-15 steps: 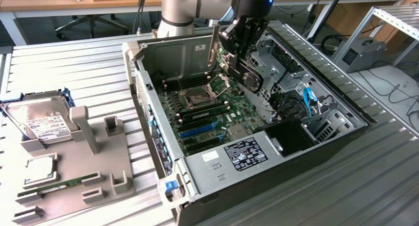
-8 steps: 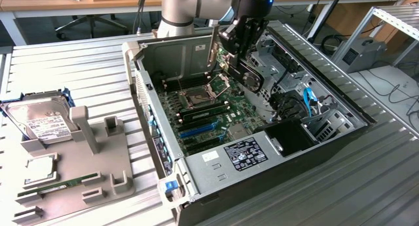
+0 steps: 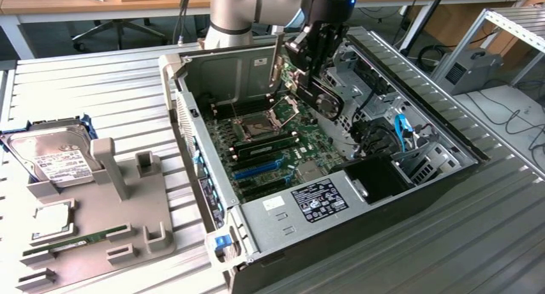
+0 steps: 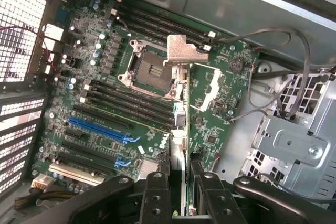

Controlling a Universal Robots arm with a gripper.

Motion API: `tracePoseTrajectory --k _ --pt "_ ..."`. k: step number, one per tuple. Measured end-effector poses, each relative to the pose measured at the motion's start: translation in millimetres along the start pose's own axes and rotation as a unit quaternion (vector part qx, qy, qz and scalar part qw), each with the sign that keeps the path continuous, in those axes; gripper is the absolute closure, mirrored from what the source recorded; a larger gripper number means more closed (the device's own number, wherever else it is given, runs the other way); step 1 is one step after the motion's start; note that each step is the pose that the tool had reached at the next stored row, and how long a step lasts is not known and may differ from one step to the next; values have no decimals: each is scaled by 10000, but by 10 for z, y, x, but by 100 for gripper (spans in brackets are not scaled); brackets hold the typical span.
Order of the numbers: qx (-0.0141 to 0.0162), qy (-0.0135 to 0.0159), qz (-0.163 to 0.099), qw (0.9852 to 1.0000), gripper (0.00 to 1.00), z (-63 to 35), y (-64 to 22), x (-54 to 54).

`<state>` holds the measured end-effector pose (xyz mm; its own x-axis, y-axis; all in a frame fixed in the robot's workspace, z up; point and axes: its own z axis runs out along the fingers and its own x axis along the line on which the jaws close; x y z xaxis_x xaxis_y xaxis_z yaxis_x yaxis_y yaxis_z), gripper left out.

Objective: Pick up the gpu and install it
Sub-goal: 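Insert the gpu into the slot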

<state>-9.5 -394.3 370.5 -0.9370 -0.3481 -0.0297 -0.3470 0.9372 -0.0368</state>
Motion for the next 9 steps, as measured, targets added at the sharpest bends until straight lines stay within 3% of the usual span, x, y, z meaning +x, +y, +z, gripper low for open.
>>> tracePoseTrajectory --k 9 --pt "-2 -3 -88 10000 74 2 0 0"
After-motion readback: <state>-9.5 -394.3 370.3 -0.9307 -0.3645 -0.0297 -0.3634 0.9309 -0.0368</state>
